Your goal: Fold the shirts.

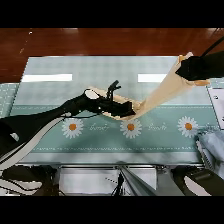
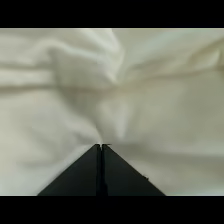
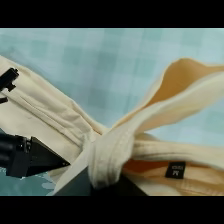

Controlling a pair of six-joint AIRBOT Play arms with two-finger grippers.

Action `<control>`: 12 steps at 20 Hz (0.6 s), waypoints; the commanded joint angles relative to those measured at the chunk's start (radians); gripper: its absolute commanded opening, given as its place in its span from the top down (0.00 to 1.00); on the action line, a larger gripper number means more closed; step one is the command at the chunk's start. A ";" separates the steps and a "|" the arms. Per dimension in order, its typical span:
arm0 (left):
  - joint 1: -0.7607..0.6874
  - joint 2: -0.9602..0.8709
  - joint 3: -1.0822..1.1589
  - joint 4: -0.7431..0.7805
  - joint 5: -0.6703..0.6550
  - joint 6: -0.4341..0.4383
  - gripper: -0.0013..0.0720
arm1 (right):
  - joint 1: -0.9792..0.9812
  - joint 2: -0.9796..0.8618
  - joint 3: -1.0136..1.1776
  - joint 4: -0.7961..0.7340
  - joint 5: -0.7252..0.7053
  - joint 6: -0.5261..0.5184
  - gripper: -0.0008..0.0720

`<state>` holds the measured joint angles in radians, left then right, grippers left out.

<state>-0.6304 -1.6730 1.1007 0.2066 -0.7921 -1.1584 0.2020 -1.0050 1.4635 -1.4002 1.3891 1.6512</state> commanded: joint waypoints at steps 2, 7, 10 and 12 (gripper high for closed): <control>0.150 0.084 0.001 0.027 0.034 0.005 0.96 | 0.021 -0.038 -0.001 0.017 0.003 -0.023 0.93; 0.489 0.345 0.001 0.151 -0.012 0.004 0.96 | 0.214 -0.203 -0.001 0.000 -0.129 -0.032 0.93; 0.680 0.486 0.001 0.161 -0.096 0.005 0.96 | 0.322 -0.333 -0.001 0.028 -0.332 -0.028 0.93; 0.776 0.563 0.001 0.165 -0.157 0.005 0.96 | 0.383 -0.423 -0.001 0.066 -0.450 -0.028 0.93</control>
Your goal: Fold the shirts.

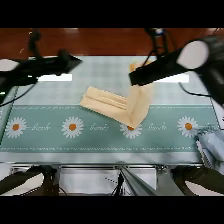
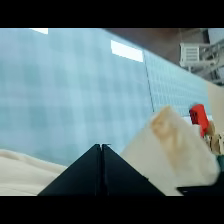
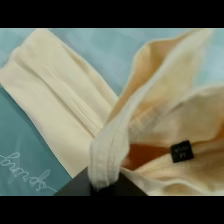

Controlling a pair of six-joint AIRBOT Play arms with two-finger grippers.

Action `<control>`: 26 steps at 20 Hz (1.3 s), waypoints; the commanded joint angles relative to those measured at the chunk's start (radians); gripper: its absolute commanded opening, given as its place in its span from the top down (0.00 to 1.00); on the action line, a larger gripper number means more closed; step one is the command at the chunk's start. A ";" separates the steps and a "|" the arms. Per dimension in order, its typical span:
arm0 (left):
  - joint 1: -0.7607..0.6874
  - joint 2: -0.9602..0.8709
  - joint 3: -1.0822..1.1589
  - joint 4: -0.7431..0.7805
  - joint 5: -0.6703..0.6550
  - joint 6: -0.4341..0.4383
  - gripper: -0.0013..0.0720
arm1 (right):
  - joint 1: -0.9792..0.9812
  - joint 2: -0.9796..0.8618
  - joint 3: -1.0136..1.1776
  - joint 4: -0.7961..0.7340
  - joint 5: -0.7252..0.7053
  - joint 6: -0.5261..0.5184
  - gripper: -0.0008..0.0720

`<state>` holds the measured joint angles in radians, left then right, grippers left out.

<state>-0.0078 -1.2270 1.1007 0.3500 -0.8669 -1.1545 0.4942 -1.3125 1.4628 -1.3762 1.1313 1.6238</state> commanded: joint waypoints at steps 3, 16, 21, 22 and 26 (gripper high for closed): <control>0.230 0.201 0.001 0.027 -0.165 0.001 0.96 | 0.163 -0.248 0.000 0.133 -0.365 0.001 0.93; 0.222 0.241 0.001 0.204 -0.197 0.001 0.96 | 0.013 -0.185 0.000 -0.257 0.181 -0.012 0.24; 0.222 0.241 0.001 0.377 -0.261 -0.024 0.95 | -0.392 -0.035 -0.156 -0.143 0.299 -0.048 0.26; 0.222 0.241 0.001 0.410 -0.267 -0.045 0.92 | -0.458 -0.011 -0.235 -0.029 0.268 -0.051 0.25; 0.222 0.241 0.001 0.463 -0.306 -0.055 0.90 | -0.559 0.025 -0.599 0.398 0.040 -0.145 0.16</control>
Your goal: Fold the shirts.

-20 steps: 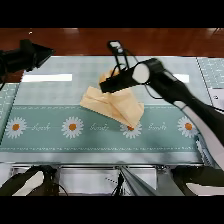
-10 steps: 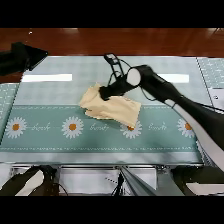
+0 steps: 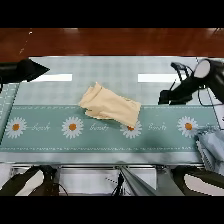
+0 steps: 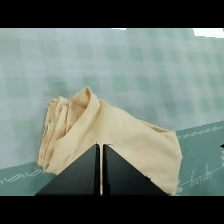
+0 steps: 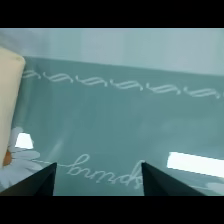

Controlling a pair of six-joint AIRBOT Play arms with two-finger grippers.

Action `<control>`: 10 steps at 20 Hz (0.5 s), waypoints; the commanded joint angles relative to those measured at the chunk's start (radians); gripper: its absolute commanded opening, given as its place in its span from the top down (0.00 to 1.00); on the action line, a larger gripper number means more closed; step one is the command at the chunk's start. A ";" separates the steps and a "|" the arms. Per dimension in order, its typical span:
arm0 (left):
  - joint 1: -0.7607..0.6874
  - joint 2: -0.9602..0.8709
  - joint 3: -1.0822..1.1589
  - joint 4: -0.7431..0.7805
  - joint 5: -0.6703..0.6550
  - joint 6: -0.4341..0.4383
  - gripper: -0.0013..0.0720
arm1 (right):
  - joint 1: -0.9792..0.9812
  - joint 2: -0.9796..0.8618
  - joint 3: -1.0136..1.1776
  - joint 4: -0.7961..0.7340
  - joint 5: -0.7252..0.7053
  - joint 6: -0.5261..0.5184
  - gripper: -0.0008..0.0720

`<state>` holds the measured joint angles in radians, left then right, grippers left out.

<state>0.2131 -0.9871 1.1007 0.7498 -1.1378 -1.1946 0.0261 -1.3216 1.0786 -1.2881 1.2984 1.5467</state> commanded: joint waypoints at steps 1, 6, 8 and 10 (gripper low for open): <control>0.001 0.001 0.001 0.063 -0.043 -0.015 0.90 | -0.079 0.034 -0.284 0.431 -0.212 -0.110 0.16; 0.001 0.001 0.001 0.064 -0.053 -0.034 0.90 | 0.076 0.034 -0.454 0.674 -0.567 -0.182 0.16; 0.000 0.000 0.001 0.063 -0.052 -0.034 0.90 | 0.135 0.026 -0.455 0.711 -0.636 -0.184 0.16; 0.000 0.000 0.001 0.063 -0.051 -0.044 0.90 | 0.190 0.001 -0.455 0.789 -0.687 -0.204 0.16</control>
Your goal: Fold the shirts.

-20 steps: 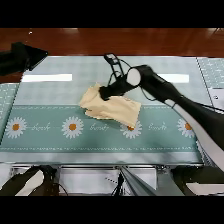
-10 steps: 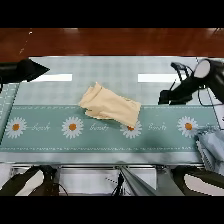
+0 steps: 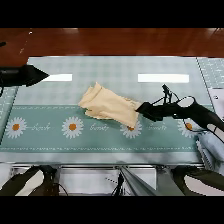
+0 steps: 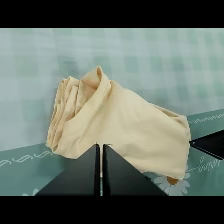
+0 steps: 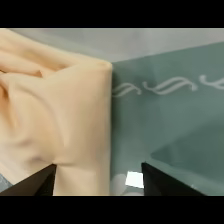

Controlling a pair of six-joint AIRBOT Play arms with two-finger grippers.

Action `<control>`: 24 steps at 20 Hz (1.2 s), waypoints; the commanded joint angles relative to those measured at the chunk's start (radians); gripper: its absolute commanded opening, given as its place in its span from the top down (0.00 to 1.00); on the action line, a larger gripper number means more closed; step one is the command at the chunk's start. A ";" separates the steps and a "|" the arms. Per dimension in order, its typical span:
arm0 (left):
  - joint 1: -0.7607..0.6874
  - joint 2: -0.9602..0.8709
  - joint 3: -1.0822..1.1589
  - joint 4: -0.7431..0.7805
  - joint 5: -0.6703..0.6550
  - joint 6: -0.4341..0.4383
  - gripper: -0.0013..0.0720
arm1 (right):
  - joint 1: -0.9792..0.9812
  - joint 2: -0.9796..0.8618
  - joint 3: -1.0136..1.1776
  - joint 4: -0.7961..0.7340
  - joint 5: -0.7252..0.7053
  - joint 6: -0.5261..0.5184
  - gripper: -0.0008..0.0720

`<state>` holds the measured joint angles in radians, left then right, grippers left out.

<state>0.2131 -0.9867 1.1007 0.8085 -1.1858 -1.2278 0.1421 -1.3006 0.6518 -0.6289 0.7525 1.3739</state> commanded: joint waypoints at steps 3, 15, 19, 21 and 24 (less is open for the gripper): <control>0.000 0.000 0.001 0.005 -0.001 -0.017 0.90 | 0.143 -0.066 -0.028 0.261 -0.172 -0.093 0.35; -0.013 -0.091 0.001 0.004 0.016 -0.015 0.90 | -0.339 0.359 0.462 -0.305 0.523 0.169 0.93; -0.028 -0.143 0.001 0.003 0.068 -0.015 0.90 | -0.687 0.473 0.644 -0.378 0.805 0.215 0.93; -0.040 -0.164 0.001 0.003 0.092 -0.015 0.90 | -0.858 0.498 0.704 -0.443 0.909 0.215 0.93; -0.056 -0.193 0.001 0.003 0.135 -0.015 0.90 | -1.071 0.509 0.747 -0.689 1.026 0.218 0.93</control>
<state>0.1711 -1.1519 1.1007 0.8112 -1.0927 -1.2427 -0.7273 -0.8192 1.3373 -1.1011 1.6085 1.5723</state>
